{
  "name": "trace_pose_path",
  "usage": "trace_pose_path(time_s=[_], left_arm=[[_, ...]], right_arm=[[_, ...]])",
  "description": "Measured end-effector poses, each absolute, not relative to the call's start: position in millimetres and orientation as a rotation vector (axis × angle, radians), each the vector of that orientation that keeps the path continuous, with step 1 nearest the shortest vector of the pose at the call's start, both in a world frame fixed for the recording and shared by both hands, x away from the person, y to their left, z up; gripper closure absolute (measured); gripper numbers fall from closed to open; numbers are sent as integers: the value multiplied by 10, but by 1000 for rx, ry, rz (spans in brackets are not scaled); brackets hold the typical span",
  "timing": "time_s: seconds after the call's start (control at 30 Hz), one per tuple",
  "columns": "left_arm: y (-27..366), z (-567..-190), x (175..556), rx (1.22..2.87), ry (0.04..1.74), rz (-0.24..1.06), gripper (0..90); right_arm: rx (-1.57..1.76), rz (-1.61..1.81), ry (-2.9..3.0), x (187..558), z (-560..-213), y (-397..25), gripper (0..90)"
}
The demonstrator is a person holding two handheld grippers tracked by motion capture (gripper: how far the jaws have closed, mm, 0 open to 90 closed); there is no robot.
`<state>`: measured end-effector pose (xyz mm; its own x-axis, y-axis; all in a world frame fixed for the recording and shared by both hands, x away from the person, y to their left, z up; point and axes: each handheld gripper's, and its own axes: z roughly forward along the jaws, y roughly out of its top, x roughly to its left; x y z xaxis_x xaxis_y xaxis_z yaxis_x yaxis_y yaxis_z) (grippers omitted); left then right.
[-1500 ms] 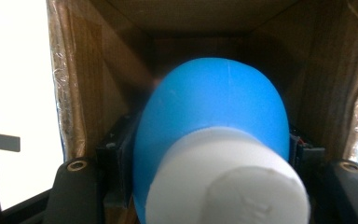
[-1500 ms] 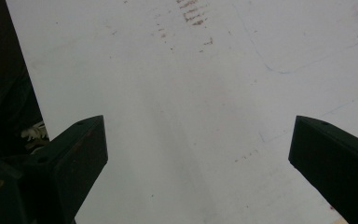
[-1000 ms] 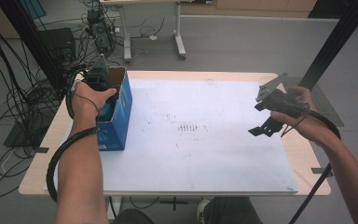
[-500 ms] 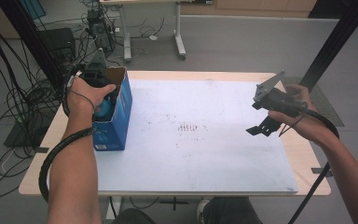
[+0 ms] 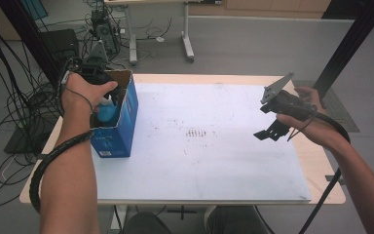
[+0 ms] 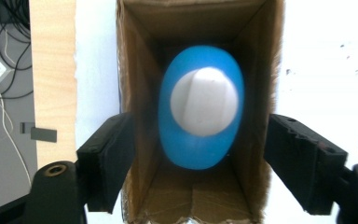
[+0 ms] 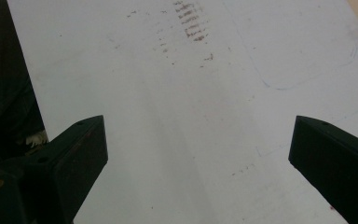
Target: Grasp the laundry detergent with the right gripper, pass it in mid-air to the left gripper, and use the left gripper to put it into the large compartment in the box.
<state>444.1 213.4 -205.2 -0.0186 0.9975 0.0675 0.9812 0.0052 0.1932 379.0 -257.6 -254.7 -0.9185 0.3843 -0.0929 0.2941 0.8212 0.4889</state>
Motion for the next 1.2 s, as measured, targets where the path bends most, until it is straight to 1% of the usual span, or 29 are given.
trace_pose_path(time_s=[0.2,0.3,0.6,0.9,1.2], left_arm=[[1923,-1910,4525,2150,2081,308,200],[1766,-1912,4588,2187,2040,300,156],[1290,-1888,4788,2243,1914,332,81],[964,-1886,4925,2285,1852,361,59],[893,-1904,4967,2294,1844,355,59]], right_arm=[[514,684,2835,3835,-2559,-2522,45],[507,675,2842,3870,-2557,-2523,45],[511,635,2845,3951,-2525,-2596,45],[504,606,2855,3982,-2498,-2607,46],[490,574,2865,3988,-2476,-2550,46]])
